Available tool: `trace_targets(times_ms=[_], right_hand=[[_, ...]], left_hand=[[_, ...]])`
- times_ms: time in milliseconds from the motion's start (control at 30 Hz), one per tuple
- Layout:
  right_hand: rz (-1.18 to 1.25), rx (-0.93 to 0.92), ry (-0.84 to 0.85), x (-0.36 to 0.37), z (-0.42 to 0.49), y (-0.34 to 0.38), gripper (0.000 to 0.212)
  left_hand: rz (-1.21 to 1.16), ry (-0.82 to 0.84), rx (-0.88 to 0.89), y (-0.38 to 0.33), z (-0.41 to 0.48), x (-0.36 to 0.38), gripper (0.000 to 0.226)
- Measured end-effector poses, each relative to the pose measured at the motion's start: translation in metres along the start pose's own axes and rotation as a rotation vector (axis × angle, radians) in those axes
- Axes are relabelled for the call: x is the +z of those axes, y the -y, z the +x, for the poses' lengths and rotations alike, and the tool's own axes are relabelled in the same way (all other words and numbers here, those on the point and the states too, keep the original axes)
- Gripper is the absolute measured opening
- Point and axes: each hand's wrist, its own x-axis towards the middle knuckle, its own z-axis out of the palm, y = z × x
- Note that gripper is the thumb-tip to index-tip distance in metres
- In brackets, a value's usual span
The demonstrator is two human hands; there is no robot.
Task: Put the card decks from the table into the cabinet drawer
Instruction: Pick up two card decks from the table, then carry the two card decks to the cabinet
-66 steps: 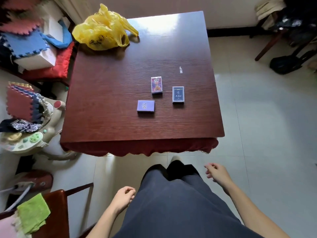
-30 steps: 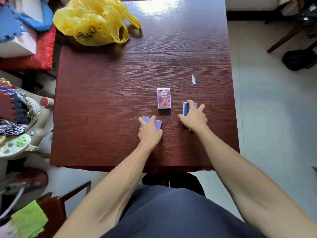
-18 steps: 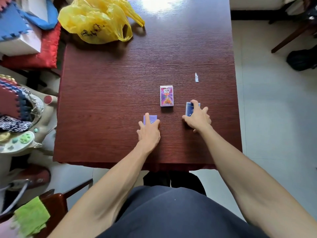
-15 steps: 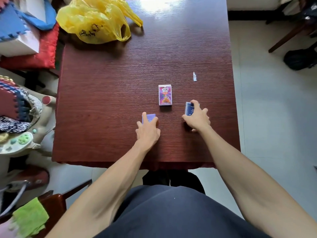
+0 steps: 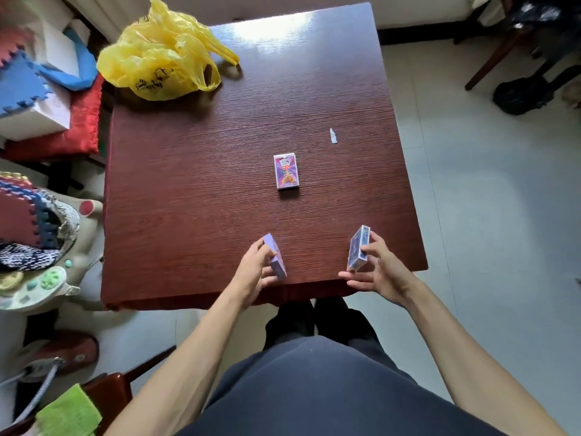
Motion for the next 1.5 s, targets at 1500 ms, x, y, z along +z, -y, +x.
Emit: trace_targets(times_ms=[1500], right_hand=[[1.246, -0.455, -1.075, -0.224, -0.251, -0.331, 0.052]], left_hand=[[1.210, 0.725, -0.179, 0.210, -0.094, 0.413, 0.049]])
